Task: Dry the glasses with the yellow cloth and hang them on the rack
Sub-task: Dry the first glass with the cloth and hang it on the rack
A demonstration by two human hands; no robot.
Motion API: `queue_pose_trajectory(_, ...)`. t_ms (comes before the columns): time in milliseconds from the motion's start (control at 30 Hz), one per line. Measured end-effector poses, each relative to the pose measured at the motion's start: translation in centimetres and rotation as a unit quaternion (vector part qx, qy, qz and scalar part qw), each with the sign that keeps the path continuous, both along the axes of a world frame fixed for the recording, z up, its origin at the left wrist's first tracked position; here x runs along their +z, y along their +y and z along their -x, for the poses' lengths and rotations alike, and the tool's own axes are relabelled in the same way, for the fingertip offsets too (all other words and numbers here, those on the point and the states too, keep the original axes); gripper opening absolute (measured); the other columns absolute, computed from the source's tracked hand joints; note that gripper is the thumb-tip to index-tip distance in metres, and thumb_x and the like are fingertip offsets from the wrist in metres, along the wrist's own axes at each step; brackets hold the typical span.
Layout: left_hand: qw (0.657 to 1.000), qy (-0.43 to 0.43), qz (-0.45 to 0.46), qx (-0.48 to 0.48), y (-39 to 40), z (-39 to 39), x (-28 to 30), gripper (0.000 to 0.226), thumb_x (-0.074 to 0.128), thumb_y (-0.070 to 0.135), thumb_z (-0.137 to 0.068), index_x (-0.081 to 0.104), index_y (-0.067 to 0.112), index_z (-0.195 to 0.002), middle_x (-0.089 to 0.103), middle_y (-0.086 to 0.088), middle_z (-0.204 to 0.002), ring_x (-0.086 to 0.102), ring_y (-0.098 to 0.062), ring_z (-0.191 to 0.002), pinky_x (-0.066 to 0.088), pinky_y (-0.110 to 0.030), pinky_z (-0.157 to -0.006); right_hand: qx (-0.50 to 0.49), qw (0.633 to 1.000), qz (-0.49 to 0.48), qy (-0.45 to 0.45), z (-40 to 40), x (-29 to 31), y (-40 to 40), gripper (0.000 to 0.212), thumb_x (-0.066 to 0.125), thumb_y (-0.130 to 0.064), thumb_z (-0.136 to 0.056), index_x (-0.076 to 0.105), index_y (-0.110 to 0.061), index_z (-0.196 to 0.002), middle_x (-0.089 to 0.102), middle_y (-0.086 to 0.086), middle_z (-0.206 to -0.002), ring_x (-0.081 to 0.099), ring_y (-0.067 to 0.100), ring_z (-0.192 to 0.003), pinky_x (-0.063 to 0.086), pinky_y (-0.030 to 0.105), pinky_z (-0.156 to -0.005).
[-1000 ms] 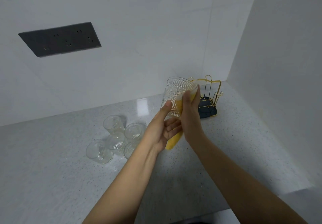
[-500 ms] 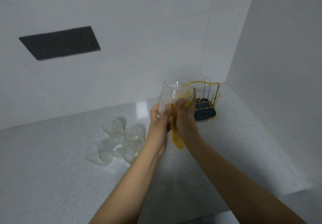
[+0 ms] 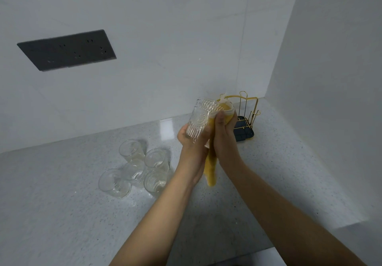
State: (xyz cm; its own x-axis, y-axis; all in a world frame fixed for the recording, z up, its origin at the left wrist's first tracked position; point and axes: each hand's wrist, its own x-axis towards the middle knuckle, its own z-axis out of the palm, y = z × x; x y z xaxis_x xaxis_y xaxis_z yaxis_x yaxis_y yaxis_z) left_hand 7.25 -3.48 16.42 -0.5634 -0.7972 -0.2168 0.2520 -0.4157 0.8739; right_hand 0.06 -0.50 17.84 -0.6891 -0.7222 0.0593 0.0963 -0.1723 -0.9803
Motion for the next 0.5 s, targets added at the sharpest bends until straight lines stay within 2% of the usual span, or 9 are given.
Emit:
queue_pose_trajectory(33,0.999,-0.013,0.028,0.014,0.1,-0.1,0.0,0.064,0.066,0.022,-0.088,0.026,0.018,-0.137,0.058,-0.007,-0.128,0.062,-0.021,-0.114,0.053,-0.041,-0.094,0.001,1.0,0.005,-0.01,-0.2,-0.2,0.0,0.056,0.033,-0.041,-0.095,0.012,-0.021,-0.143,0.047,0.003,-0.129,0.054,0.017,-0.114,0.051,0.012,-0.078)
queue_pose_trajectory(100,1.0,0.0,0.03,0.005,0.1,-0.3,0.1,0.066,0.07,0.024,-0.078,0.031,0.016,-0.131,0.06,-0.006,-0.123,0.063,-0.022,-0.109,0.053,-0.043,-0.091,-0.007,1.0,0.01,0.002,-0.3,-0.5,0.2,0.057,0.037,-0.041,-0.094,0.011,-0.022,-0.142,0.046,0.0,-0.128,0.054,0.013,-0.112,0.05,0.016,-0.084)
queue_pose_trajectory(133,1.0,0.01,0.014,-0.005,0.1,-0.4,0.1,0.067,0.07,0.026,-0.075,0.033,0.013,-0.129,0.061,-0.007,-0.118,0.064,-0.022,-0.104,0.052,-0.045,-0.091,-0.013,1.0,0.01,0.014,-0.3,-0.5,0.4,0.055,0.039,-0.038,-0.095,0.012,-0.023,-0.14,0.047,-0.004,-0.124,0.054,0.008,-0.109,0.049,0.014,-0.084)
queue_pose_trajectory(200,0.999,0.014,-0.029,-0.024,0.1,-0.5,0.0,0.06,0.068,0.027,-0.081,0.034,0.009,-0.128,0.062,-0.01,-0.111,0.063,-0.026,-0.097,0.049,-0.051,-0.095,-0.024,1.0,0.003,0.019,0.2,-0.3,0.5,0.045,0.039,-0.036,-0.095,0.02,-0.023,-0.134,0.049,-0.012,-0.111,0.055,0.001,-0.098,0.048,0.008,-0.073)
queue_pose_trajectory(300,0.992,0.04,-0.106,-0.059,-0.4,-0.8,0.2,0.067,0.069,0.03,-0.087,0.033,0.005,-0.138,0.063,-0.02,-0.115,0.066,-0.032,-0.095,0.052,-0.05,-0.094,-0.045,0.999,-0.019,-0.01,1.2,0.0,0.2,0.031,0.028,-0.045,-0.096,0.029,-0.026,-0.121,0.052,-0.011,-0.1,0.057,0.007,-0.09,0.048,0.02,-0.071)
queue_pose_trajectory(400,0.988,0.034,-0.134,-0.074,-0.6,-0.9,1.1,0.064,0.064,0.041,-0.085,0.045,0.006,-0.136,0.067,-0.019,-0.108,0.07,-0.028,-0.088,0.06,-0.038,-0.078,-0.05,0.998,-0.022,-0.043,1.8,0.0,-0.1,0.051,0.02,-0.054,-0.094,0.033,-0.022,-0.131,0.057,-0.002,-0.112,0.059,0.013,-0.1,0.05,0.035,-0.086)
queue_pose_trajectory(500,0.996,0.008,-0.074,-0.057,-0.1,-0.3,1.0,0.066,0.061,0.043,-0.089,0.037,0.007,-0.139,0.062,-0.019,-0.119,0.069,-0.027,-0.099,0.059,-0.038,-0.083,-0.043,0.999,-0.014,-0.002,1.1,0.3,-0.2,0.04,0.025,-0.05,-0.096,0.029,-0.027,-0.128,0.054,0.006,-0.122,0.06,0.02,-0.106,0.052,0.036,-0.086)
